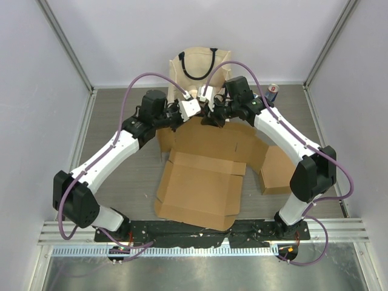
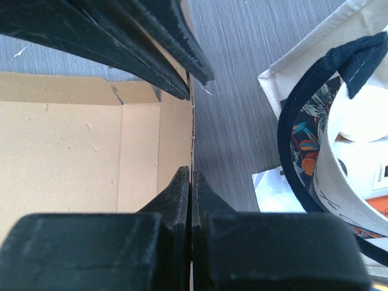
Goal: Fold the paper box
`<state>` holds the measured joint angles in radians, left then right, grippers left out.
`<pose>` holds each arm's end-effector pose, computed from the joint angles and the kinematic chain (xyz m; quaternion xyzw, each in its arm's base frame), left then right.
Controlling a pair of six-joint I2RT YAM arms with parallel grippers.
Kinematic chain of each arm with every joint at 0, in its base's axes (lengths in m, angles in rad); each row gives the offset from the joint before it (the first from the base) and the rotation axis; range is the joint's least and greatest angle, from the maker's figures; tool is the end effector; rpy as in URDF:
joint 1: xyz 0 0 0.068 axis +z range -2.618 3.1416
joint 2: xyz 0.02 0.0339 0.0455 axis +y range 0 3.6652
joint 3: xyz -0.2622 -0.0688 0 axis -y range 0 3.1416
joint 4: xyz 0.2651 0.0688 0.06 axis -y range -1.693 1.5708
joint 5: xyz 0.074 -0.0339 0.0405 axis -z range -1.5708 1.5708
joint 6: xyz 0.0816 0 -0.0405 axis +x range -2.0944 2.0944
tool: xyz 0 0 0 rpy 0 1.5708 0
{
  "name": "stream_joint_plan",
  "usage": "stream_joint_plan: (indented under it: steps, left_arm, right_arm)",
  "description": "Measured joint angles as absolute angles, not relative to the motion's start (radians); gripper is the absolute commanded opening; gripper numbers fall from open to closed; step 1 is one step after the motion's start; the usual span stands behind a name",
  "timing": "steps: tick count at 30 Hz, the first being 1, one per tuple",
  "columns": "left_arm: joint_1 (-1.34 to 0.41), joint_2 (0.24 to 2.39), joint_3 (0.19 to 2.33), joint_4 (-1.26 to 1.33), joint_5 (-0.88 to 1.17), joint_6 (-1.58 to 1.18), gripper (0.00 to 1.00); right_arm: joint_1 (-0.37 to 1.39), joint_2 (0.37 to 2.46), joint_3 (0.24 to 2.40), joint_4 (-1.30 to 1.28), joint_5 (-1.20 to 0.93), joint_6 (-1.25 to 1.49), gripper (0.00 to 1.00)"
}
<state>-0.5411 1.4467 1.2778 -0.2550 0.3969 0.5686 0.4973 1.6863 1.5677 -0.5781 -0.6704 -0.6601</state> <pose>0.3223 -0.2305 0.3269 0.5248 0.6437 -0.1583 0.5341 0.3505 0.2479 0.3136 -0.5845 0.6401 0.2645 0.4226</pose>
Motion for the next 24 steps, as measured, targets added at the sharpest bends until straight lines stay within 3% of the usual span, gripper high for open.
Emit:
stream_joint_plan:
  steps: [5,6,7,10,13,14,18,24]
  left_arm:
    - [-0.568,1.446,1.277,-0.261,0.363,0.599,0.07]
    - [-0.574,1.444,1.274,-0.261,0.36,0.604,0.07]
    - [-0.579,1.441,1.271,-0.261,0.359,0.608,0.07]
    - [-0.598,1.42,1.253,-0.27,0.348,0.615,0.06]
    - [-0.61,1.398,1.231,-0.287,0.339,0.615,0.06]
    - [-0.612,1.39,1.223,-0.294,0.338,0.615,0.0]
    - [-0.613,1.353,1.194,-0.318,0.332,0.615,0.0]
    - [-0.621,1.304,1.172,-0.335,0.331,0.615,0.0]
  right_arm:
    - [0.494,1.662,1.529,-0.552,-0.65,-0.647,0.1]
    - [0.494,1.65,1.513,-0.541,-0.643,-0.641,0.17]
    - [0.495,1.639,1.5,-0.537,-0.636,-0.631,0.36]
    - [0.497,1.613,1.482,-0.506,-0.618,-0.574,0.58]
    - [0.498,1.557,1.456,-0.445,-0.544,-0.472,0.64]
    - [0.501,1.528,1.442,-0.429,-0.492,-0.415,0.64]
    - [0.506,1.396,1.417,-0.449,-0.242,-0.136,0.62]
    - [0.504,1.198,1.45,-0.657,0.112,0.521,0.67]
